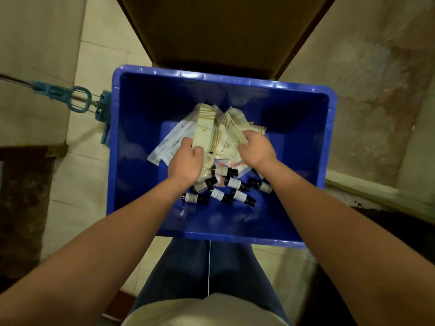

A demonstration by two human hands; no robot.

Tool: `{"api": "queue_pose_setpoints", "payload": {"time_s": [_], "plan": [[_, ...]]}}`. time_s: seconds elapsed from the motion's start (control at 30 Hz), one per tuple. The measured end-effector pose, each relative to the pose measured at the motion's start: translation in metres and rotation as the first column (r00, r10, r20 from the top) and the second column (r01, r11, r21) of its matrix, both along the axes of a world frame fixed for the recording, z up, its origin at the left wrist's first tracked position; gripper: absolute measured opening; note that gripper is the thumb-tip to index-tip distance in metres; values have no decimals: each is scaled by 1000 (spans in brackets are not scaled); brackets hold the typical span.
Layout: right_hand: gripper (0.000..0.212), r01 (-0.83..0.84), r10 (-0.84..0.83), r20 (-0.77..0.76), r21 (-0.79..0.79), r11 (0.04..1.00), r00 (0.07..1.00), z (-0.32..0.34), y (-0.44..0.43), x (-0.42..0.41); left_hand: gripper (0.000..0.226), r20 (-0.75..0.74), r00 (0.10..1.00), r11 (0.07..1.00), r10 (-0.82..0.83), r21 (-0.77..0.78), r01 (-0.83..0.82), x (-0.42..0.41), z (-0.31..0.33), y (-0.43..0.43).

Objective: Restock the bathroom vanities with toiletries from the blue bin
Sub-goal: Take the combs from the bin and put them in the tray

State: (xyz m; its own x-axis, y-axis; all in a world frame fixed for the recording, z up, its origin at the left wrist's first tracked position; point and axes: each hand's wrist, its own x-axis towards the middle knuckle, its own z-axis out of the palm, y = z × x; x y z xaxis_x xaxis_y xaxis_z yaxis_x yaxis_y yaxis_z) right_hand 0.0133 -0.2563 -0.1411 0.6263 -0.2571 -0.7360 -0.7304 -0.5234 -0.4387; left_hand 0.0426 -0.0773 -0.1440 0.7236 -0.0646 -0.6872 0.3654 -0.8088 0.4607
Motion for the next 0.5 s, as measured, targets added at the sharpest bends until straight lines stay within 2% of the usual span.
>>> {"api": "queue_pose_setpoints", "payload": {"time_s": [0.1,0.23,0.33,0.5], "plan": [[29,228,-215,-83,201,953,973,27,9,-11,10,4,1000,998,10,-66,-10,-2,25,3],[32,531,-511,-154,341,776,845,71,20,-20,12,16,1000,991,-22,-133,24,-3,64,7],[32,648,-619,-216,396,651,755,105,27,-30,17,-7,998,977,-55,-207,52,-3,95,7],[50,781,-785,-261,479,400,562,156,33,-45,25,-25,994,946,-109,-311,96,-4,145,-1]]}}
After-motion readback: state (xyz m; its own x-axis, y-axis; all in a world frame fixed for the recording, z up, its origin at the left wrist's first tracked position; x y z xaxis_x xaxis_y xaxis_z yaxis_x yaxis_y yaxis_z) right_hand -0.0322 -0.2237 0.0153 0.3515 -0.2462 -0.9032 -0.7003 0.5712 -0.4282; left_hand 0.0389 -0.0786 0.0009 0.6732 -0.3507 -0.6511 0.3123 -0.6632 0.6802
